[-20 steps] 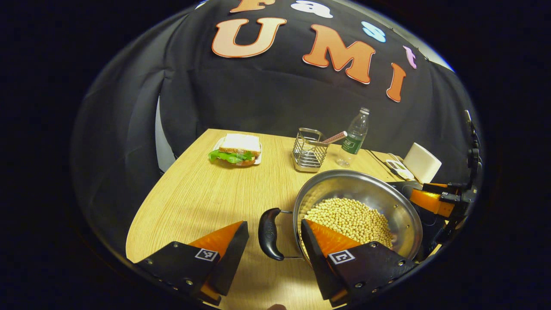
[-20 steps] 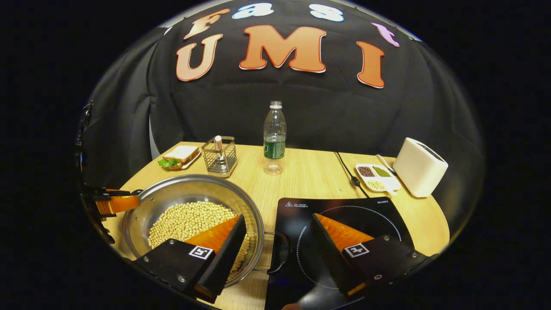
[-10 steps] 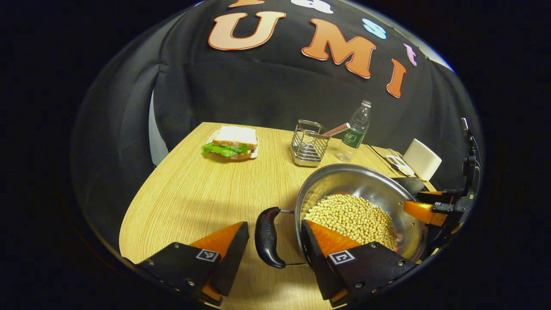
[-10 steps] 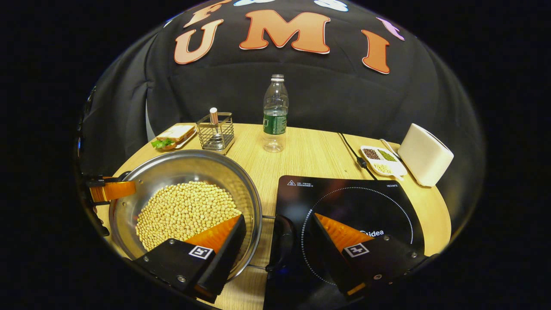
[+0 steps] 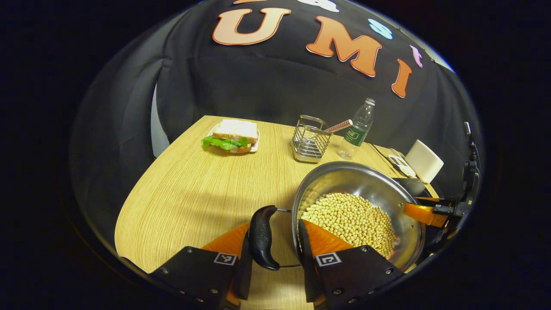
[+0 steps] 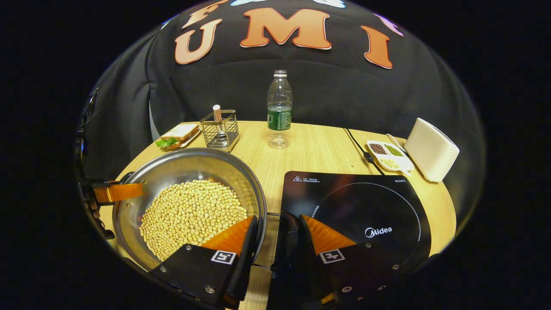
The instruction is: First push the handle of the pot to place it horizontally, then grasp the pot with both hands and set it on the induction cooktop.
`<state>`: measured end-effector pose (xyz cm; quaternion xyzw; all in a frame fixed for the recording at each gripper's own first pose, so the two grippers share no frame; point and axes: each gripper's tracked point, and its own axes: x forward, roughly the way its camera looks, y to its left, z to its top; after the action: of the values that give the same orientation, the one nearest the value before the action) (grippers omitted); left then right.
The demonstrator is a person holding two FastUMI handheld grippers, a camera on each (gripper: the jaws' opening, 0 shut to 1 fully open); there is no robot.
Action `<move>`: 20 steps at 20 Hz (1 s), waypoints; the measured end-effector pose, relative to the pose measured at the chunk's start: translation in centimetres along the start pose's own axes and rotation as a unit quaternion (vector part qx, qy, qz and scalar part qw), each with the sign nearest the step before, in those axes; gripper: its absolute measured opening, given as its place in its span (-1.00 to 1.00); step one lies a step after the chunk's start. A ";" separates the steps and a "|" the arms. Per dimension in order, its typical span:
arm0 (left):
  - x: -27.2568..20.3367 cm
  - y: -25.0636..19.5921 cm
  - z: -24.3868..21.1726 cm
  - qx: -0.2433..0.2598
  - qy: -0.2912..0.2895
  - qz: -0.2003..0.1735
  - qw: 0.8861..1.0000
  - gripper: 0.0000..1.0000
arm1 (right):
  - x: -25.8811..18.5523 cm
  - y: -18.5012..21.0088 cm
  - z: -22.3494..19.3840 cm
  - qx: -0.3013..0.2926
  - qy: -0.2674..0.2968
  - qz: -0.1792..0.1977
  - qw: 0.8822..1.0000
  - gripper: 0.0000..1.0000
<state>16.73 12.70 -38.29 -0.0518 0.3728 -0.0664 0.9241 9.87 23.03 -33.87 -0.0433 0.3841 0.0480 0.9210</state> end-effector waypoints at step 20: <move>-8.4 -12.0 5.5 0.064 -0.061 0.003 0.996 0.00 | -9.3 -8.5 3.7 0.030 -0.055 0.005 0.998 0.04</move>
<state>13.58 2.52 -26.91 0.0049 0.3106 -0.0840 0.9468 7.03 14.50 -24.32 -0.0113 0.3340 0.0432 0.9415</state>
